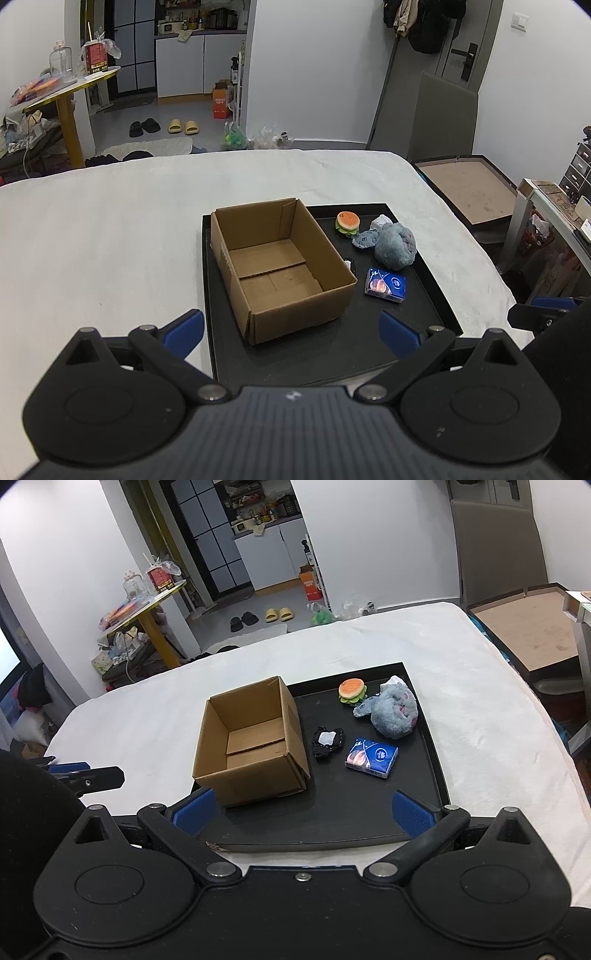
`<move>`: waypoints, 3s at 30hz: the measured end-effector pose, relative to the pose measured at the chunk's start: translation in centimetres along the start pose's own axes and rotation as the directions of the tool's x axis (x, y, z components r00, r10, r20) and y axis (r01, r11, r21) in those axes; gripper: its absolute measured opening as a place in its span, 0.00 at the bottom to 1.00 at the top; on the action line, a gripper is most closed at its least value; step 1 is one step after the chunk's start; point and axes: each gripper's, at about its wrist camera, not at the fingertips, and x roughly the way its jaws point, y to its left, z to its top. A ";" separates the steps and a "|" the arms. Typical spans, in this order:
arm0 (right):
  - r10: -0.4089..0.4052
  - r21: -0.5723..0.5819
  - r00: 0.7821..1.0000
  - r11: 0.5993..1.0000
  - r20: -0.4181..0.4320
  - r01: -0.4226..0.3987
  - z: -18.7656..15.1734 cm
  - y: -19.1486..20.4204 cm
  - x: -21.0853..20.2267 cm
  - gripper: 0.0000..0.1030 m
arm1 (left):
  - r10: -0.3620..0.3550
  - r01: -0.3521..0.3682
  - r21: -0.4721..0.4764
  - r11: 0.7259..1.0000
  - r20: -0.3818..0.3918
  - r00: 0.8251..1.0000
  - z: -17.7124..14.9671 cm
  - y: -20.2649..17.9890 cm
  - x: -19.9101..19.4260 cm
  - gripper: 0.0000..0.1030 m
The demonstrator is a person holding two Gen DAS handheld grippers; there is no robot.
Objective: Organize soft objects
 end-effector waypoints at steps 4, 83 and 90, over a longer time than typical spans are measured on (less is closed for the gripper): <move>-0.006 0.000 1.000 1.000 0.001 0.006 -0.2 0.0 0.0 1.00 | -0.003 0.003 -0.003 1.000 -0.002 1.000 0.0 0.0 0.0 0.97; -0.029 -0.058 0.997 0.998 -0.066 0.025 3.0 -5.9 9.8 0.89 | 0.009 -0.015 -0.189 0.982 -0.035 0.999 -0.8 5.6 11.8 0.50; -0.038 -0.064 0.995 0.997 -0.093 0.032 3.0 -6.6 12.1 0.88 | 0.026 -0.041 -0.193 0.980 -0.077 0.997 -0.6 5.8 14.9 0.40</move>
